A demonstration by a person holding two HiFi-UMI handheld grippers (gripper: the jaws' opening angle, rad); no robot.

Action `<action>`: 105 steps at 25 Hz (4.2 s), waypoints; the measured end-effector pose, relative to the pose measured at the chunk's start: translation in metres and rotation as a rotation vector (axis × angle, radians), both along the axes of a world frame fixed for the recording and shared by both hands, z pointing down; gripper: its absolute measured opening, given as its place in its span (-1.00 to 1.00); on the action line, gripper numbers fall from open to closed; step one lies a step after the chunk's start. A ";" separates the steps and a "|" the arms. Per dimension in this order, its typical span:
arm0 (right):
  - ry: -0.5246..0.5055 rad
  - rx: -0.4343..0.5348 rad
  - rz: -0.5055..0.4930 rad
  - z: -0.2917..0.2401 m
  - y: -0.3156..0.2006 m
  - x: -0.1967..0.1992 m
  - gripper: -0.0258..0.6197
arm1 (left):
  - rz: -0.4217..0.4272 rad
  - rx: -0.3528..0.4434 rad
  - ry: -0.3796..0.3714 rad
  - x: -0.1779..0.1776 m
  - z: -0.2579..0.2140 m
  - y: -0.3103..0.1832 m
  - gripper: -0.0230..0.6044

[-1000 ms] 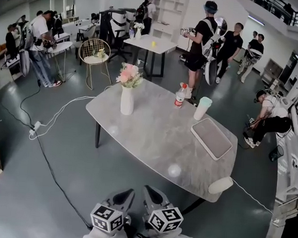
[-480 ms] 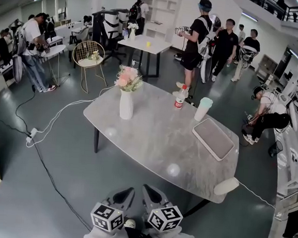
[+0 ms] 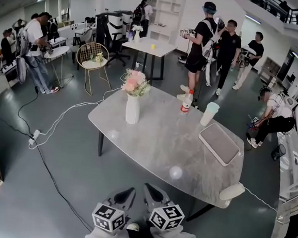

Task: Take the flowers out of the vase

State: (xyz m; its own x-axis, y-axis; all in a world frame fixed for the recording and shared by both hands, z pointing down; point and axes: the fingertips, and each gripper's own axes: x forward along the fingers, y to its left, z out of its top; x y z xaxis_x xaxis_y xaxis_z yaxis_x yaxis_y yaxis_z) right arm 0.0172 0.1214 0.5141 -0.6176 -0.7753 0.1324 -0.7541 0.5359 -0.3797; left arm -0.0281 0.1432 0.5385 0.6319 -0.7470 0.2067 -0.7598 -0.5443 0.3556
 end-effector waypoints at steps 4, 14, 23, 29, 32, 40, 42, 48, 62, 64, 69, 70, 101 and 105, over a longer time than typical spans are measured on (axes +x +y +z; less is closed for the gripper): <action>0.003 -0.002 -0.004 0.005 -0.004 -0.005 -0.88 | 0.001 -0.014 -0.004 -0.005 0.009 -0.001 -0.92; 0.023 -0.002 -0.016 0.010 -0.031 -0.019 -0.88 | -0.043 -0.043 0.016 -0.027 0.017 -0.025 -0.92; 0.008 0.017 -0.004 0.007 -0.097 -0.025 -0.88 | -0.032 -0.019 -0.002 -0.035 0.016 -0.090 -0.92; 0.002 0.024 -0.006 0.003 -0.151 -0.037 -0.88 | -0.018 -0.014 -0.019 -0.042 0.013 -0.141 -0.92; 0.006 0.029 -0.001 0.002 -0.176 -0.040 -0.88 | -0.024 -0.011 -0.016 -0.049 0.012 -0.168 -0.92; 0.005 0.043 0.031 -0.005 -0.236 -0.039 -0.88 | -0.005 0.002 -0.016 -0.052 0.006 -0.232 -0.92; 0.004 0.046 0.040 -0.007 -0.251 -0.038 -0.88 | 0.003 0.006 -0.021 -0.053 0.004 -0.248 -0.92; -0.002 0.067 0.078 -0.013 -0.300 -0.037 -0.88 | 0.000 0.000 -0.034 -0.065 0.007 -0.292 -0.92; 0.006 0.069 0.078 -0.002 -0.376 -0.046 -0.88 | 0.029 -0.018 -0.026 -0.072 0.026 -0.375 -0.92; 0.002 0.069 0.071 0.002 -0.381 -0.048 -0.88 | 0.030 -0.021 -0.022 -0.072 0.031 -0.379 -0.92; 0.000 0.067 0.070 0.007 -0.390 -0.052 -0.88 | 0.029 -0.026 -0.026 -0.077 0.035 -0.387 -0.92; 0.002 0.064 0.069 0.006 -0.391 -0.051 -0.88 | 0.027 -0.027 -0.025 -0.078 0.033 -0.389 -0.92; 0.038 0.093 -0.090 -0.043 -0.491 -0.070 0.42 | 0.065 0.030 -0.039 -0.093 -0.028 -0.490 -0.92; 0.038 0.085 -0.101 -0.035 -0.500 -0.069 0.55 | 0.047 0.036 -0.045 -0.101 -0.024 -0.499 -0.92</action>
State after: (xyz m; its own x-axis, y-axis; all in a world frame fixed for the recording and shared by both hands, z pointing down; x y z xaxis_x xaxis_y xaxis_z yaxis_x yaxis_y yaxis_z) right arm -0.0523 -0.3787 0.4793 -0.6891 -0.7186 0.0936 -0.7075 0.6392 -0.3015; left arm -0.1291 -0.3558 0.5149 0.6573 -0.7239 0.2094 -0.7477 -0.5919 0.3011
